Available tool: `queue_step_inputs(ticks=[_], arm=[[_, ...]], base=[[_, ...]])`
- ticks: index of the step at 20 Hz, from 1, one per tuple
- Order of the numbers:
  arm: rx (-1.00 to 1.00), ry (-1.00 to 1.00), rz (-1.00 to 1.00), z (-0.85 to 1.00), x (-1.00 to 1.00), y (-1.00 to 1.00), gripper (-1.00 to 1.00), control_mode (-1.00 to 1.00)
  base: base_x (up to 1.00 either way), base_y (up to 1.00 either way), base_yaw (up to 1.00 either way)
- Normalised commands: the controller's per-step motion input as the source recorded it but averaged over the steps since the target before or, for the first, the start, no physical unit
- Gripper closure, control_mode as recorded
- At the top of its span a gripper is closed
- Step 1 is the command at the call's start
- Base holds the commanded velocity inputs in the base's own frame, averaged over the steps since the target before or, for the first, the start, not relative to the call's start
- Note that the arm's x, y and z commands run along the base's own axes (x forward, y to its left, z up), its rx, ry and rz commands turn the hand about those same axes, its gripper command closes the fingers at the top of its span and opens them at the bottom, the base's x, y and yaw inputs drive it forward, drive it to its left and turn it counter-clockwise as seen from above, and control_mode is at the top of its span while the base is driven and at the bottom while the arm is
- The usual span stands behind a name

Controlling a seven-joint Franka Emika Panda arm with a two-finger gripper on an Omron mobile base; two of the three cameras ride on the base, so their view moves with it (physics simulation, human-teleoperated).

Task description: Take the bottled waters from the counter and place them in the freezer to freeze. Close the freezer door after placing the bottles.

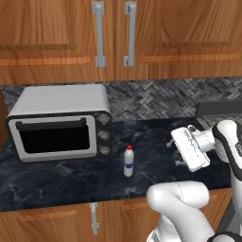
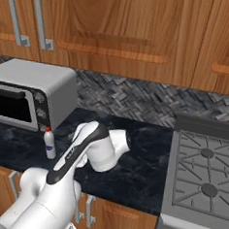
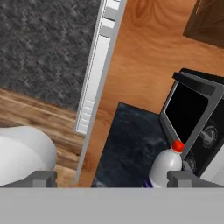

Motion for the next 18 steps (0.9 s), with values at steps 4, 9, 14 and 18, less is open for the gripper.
queue_step_inputs(ticks=[4,9,14,18], arm=[[0.13,-0.01,0.00,0.00,0.31,0.00,-1.00,-1.00],[0.09,0.00,0.00,0.00,0.37,0.00,-1.00,-1.00],[0.01,0.00,0.00,-0.04,0.14,0.03,-1.00,-1.00],[0.00,0.02,0.00,-0.08,0.03,0.17,-1.00,-1.00]], base=[[0.00,0.00,0.00],[0.00,0.00,0.00],[0.00,0.00,0.00],[0.00,0.00,0.00]])
